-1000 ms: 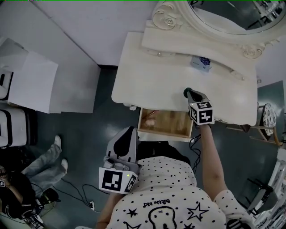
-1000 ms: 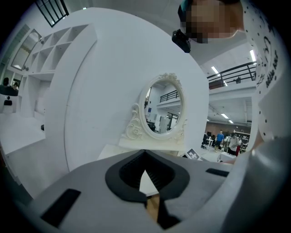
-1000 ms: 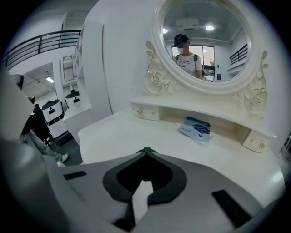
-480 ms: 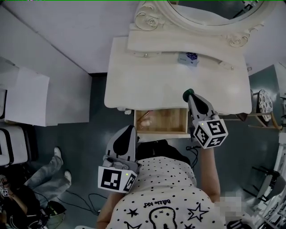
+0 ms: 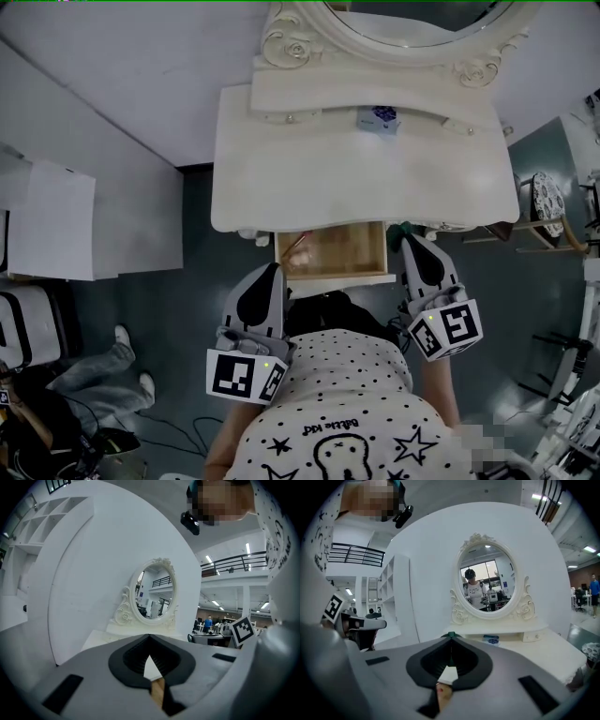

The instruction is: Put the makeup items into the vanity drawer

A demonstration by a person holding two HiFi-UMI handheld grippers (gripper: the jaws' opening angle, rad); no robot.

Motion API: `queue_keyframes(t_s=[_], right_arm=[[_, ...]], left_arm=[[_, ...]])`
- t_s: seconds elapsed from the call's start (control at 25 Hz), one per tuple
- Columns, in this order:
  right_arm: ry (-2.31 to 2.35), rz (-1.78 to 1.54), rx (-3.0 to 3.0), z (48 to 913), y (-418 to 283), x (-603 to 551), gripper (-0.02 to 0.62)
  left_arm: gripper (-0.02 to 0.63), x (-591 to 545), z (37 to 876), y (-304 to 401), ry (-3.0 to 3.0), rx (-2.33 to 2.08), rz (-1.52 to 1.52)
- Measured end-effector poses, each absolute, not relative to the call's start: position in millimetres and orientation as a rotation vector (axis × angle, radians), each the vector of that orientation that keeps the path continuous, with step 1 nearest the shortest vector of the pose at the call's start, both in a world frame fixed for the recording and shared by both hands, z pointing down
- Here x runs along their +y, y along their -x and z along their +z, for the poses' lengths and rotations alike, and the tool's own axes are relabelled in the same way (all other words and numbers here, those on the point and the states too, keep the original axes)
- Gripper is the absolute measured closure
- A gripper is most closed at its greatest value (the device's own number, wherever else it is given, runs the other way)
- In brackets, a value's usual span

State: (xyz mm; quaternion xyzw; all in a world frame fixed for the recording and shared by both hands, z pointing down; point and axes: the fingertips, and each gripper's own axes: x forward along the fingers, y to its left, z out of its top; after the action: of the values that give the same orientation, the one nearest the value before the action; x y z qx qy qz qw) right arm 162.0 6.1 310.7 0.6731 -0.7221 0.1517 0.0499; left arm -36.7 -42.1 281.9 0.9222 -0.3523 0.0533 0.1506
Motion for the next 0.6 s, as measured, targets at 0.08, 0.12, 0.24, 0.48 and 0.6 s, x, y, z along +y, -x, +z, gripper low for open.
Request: queue_keyframes(t_s=[0.08,0.12,0.24,0.48,0.6], right_arm=[[-2.067,0.481,-2.184,314.7,-162.1,18.4,0.586],[-2.074,0.491,-2.177,316.1,-162.0,23.9,0.586],[-2.092,0.509,-2.165,317.9,-160.9,37.5,0.586],[-2.105,0.521,-2.173,317.1,-154.2,52.0,0.586],[-2.092,0.53,-2.171,323.0,-151.1,55.8,0.586]], left_arm=[[0.609,-40.1,280.6,36.9,-2.652,-1.01,0.148],[0.609,-38.7,279.9,37.0,-2.653,-1.01,0.146],[0.609,-34.9,279.0,37.5,-2.654,-1.013,0.142],[0.609,-30.3,278.6,39.8,-2.654,-1.022,0.134],[0.609,-27.2,278.8,41.6,-2.654,-1.031,0.134]])
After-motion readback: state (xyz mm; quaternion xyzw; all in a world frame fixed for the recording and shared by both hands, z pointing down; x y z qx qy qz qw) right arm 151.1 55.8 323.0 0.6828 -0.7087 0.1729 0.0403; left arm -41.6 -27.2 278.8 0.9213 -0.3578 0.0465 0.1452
